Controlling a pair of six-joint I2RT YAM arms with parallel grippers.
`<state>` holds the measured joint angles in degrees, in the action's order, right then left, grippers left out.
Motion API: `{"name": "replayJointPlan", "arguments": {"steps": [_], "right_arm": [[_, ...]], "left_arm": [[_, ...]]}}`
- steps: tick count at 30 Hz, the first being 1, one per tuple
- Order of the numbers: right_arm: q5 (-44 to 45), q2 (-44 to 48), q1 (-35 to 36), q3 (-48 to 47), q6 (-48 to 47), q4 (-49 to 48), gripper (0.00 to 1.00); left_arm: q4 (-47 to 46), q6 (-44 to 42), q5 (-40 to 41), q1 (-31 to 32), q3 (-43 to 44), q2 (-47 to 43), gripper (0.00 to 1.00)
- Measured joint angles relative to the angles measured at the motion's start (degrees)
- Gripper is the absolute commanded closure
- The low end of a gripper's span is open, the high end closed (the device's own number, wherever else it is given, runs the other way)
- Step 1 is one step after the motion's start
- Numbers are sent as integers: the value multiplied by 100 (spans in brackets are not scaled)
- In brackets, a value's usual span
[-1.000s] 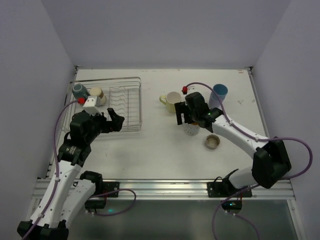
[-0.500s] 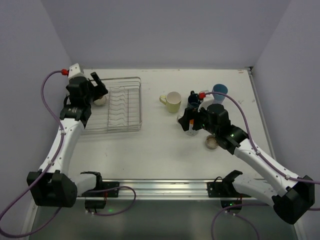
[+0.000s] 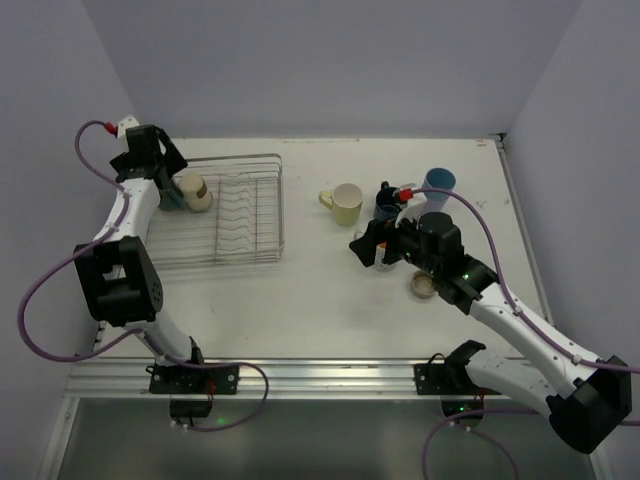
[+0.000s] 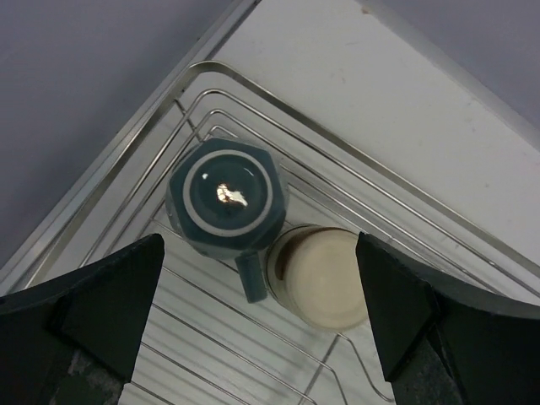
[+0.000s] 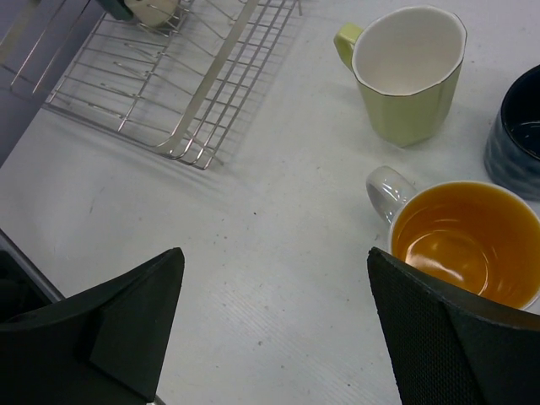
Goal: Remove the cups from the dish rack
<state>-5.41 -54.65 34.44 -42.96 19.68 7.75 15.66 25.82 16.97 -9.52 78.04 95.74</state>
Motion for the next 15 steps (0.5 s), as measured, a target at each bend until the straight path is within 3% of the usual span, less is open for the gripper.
{"name": "replayJointPlan", "arguments": {"steps": [12, 15], "right_arm": [[-179, 0, 0, 24, 22, -22, 7], [-179, 0, 0, 26, 22, -48, 8]], "left_arm": [[162, -247, 44, -225, 616, 1025, 0], [175, -282, 68, -234, 743, 1237, 5]]}}
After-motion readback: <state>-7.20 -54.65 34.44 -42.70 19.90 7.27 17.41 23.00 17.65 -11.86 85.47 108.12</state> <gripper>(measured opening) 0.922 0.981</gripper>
